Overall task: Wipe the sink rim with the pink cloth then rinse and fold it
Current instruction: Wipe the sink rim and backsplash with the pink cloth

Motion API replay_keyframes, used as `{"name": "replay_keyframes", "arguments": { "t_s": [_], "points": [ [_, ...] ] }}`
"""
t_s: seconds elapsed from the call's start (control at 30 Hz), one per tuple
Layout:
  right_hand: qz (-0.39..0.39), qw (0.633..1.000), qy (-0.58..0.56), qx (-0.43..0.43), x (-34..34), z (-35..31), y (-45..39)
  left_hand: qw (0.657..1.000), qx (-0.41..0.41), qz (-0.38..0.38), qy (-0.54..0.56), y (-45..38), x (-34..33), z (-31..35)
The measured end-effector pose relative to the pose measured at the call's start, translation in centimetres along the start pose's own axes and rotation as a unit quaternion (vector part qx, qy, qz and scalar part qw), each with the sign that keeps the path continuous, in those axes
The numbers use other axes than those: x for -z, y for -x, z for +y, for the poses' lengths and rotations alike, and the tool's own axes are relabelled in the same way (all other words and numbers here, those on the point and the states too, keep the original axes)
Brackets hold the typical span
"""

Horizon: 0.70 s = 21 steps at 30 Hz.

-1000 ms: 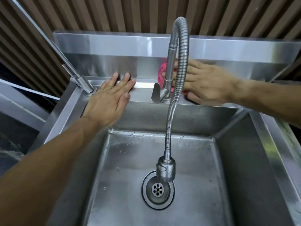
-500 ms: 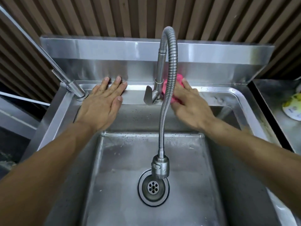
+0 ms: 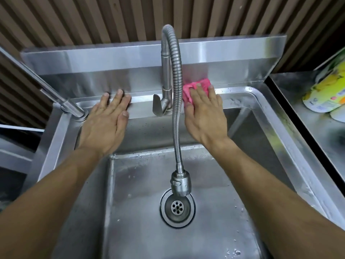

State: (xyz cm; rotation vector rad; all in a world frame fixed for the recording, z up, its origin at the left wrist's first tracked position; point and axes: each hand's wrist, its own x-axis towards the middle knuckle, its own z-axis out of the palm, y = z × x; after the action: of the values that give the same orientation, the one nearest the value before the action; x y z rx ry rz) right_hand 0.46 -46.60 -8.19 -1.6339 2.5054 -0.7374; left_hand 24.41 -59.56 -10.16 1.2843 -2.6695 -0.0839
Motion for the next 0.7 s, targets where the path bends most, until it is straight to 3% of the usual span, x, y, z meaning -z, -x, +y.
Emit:
{"name": "replay_keyframes", "arguments": {
  "t_s": [0.13, 0.27, 0.43, 0.57, 0.7],
  "points": [
    [-0.064, 0.992, 0.01, 0.108, -0.4, -1.1, -0.3, 1.0, 0.006, 0.014, 0.0, -0.1, -0.2, 0.4],
    [-0.077, 0.983, 0.088, 0.144, 0.3, 1.2, -0.5, 1.0, 0.004, -0.002, -0.003, 0.0, 0.1, 0.6],
    [-0.046, 0.99, 0.11, 0.077, -0.9, -1.6, -0.1, 0.981, -0.183, -0.025, -0.052, -2.0, 0.4, 1.3],
    [-0.023, 0.989, 0.109, 0.095, -0.2, 1.3, -0.1, 0.982, -0.177, -0.042, -0.041, -2.7, -0.2, 1.3],
    [0.028, 0.995, 0.096, -0.017, -1.0, 0.2, 0.0, 0.986, -0.16, -0.023, -0.042, -2.4, -0.5, 1.8]
  ]
}}
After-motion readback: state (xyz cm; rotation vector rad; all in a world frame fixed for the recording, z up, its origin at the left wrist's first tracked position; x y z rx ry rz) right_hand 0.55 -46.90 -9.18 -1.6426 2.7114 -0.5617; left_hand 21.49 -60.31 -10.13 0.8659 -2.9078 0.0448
